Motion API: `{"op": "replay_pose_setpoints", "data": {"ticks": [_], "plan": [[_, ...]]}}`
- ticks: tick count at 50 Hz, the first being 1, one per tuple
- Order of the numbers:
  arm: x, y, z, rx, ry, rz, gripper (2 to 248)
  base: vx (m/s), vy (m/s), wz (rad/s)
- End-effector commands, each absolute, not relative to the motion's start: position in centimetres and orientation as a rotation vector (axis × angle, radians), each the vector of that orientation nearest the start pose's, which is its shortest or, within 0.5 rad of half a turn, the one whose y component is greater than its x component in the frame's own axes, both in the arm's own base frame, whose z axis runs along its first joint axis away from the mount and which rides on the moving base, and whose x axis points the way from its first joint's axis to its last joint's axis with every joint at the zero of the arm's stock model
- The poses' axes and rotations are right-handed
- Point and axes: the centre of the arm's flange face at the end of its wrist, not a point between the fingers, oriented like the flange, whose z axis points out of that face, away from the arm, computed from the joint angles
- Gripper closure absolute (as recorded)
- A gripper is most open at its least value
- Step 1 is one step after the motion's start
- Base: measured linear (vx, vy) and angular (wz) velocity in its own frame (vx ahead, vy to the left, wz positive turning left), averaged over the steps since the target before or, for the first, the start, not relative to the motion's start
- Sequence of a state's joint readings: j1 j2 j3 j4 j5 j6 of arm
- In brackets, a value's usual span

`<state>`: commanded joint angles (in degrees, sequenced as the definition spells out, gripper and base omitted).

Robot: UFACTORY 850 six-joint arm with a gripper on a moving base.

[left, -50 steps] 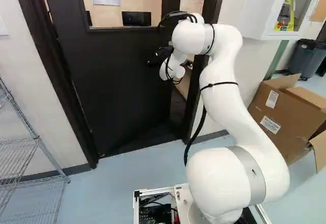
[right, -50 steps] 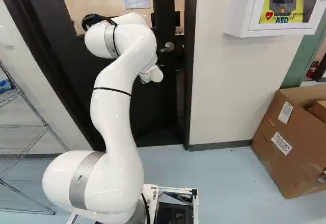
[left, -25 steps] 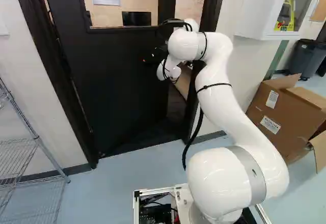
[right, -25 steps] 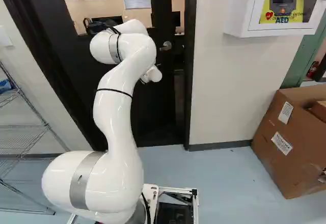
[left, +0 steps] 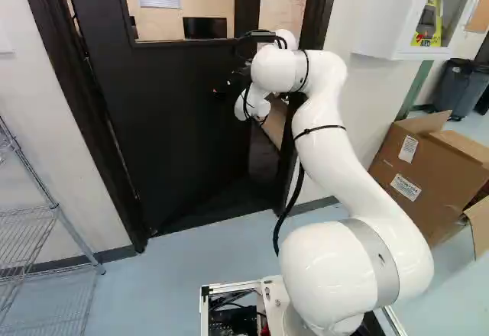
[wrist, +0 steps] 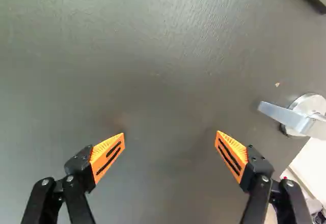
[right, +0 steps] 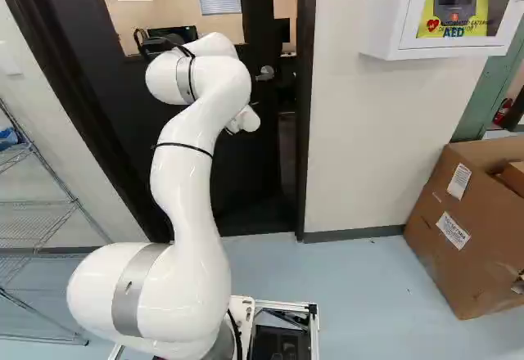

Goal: Open the door and move inside

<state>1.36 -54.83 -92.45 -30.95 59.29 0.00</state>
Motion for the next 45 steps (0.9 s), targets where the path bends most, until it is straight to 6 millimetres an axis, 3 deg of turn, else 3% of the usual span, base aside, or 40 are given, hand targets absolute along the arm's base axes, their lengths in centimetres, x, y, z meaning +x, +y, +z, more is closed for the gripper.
{"op": "replay_pose_setpoints", "data": {"ticks": [18, 45], "plan": [[76.8, 5.7, 35.0, -1.945, -0.794, -2.174, 3, 0.0, 0.0, 0.0], [71.9, 5.3, 36.4, -2.027, -0.699, -2.128, 3, 0.0, 0.0, 0.0]]}}
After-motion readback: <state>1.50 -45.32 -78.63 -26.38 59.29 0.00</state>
